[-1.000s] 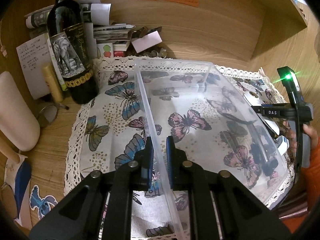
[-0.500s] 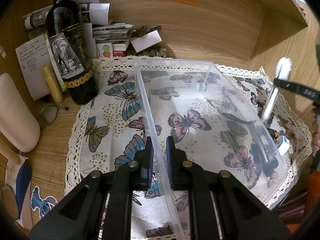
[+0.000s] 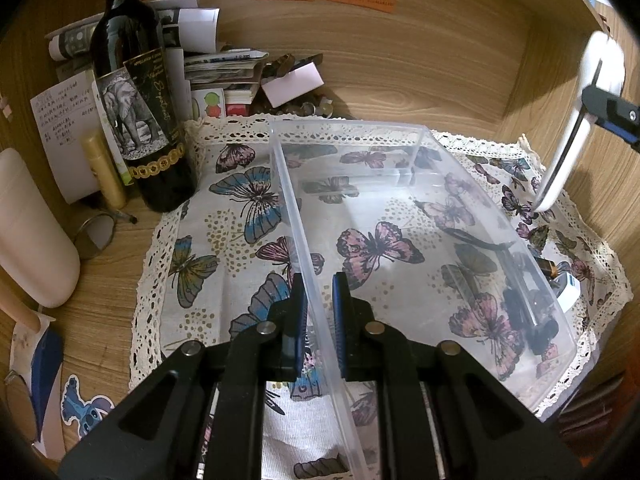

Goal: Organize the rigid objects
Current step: 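Carry the white device into the clear box and release it with the right gripper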

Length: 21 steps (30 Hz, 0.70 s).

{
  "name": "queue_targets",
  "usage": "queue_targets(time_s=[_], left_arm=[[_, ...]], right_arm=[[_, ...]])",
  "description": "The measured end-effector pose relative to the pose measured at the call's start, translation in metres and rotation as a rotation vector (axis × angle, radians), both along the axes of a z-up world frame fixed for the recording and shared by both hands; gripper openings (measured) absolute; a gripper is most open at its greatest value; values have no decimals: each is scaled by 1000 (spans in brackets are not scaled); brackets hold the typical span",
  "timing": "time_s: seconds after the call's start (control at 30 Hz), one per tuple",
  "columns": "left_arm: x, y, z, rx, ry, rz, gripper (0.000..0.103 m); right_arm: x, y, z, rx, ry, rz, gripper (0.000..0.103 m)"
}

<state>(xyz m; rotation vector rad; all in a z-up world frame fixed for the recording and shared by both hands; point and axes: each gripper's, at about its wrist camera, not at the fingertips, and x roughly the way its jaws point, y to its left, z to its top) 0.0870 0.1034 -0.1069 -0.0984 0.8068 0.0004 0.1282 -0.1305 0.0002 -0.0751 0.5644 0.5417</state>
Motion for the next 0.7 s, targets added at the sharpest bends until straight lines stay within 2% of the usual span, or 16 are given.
queue_targets(time_s=[0.2, 0.63, 0.7], left_arm=[[0, 0, 0, -3, 0, 2, 13], [0, 0, 0, -2, -2, -1, 13], [0, 0, 0, -5, -2, -1, 13]], right_arm=[[-1, 31, -5, -26, 5, 88, 32], [33, 82, -68, -167, 194, 167, 32], [36, 86, -72, -185, 200, 166, 32]])
